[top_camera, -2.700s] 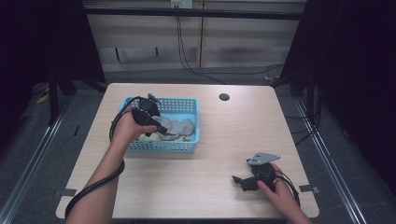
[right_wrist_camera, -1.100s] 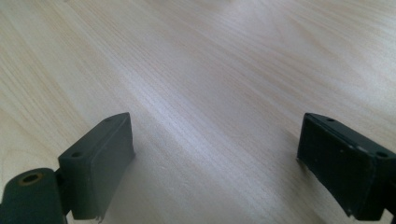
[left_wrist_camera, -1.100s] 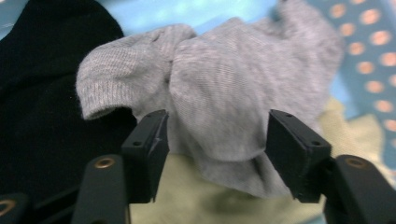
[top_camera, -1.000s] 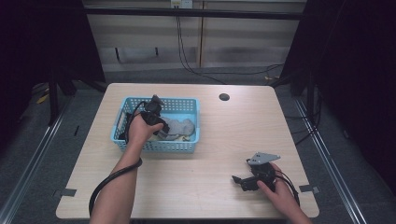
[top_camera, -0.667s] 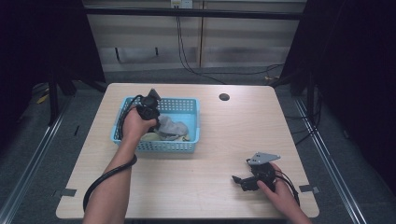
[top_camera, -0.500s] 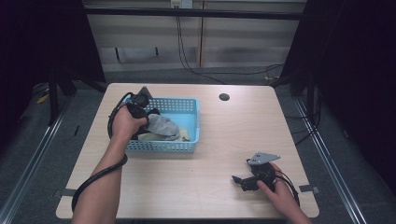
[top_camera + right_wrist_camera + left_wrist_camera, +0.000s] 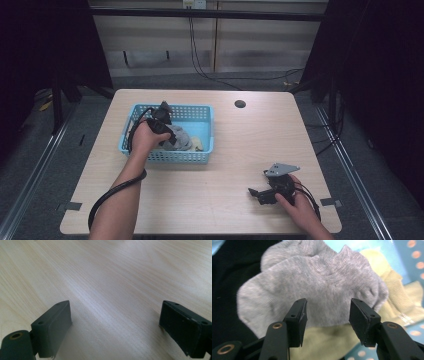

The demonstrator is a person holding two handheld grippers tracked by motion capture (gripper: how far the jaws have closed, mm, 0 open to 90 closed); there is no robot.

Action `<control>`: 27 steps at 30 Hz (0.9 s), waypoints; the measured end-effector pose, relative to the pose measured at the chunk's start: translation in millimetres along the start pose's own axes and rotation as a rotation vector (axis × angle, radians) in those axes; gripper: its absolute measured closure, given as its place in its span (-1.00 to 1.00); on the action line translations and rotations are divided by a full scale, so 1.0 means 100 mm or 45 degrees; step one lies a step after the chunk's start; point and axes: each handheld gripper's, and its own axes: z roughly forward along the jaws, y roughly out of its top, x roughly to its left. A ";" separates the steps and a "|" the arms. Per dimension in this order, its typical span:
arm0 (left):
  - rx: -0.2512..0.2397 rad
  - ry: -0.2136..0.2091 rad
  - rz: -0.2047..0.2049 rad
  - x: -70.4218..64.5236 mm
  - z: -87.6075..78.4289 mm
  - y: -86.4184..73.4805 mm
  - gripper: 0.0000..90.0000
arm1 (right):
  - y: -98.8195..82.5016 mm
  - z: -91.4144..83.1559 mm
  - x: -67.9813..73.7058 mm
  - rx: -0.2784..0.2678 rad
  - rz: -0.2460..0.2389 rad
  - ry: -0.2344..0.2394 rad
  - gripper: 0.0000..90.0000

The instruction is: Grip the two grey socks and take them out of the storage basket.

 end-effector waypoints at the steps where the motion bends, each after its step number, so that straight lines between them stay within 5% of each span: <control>1: 0.018 -0.001 0.001 0.01 0.03 0.01 0.15 | 0.00 0.00 0.00 0.000 0.000 0.000 -0.78; 8: 0.097 0.025 0.019 0.00 0.04 0.01 0.91 | 0.00 0.00 0.00 0.000 0.000 0.000 -0.78; 27: 0.136 -0.046 0.096 -0.08 -0.71 0.10 0.94 | 0.00 0.00 0.00 -0.004 0.001 -0.001 -0.78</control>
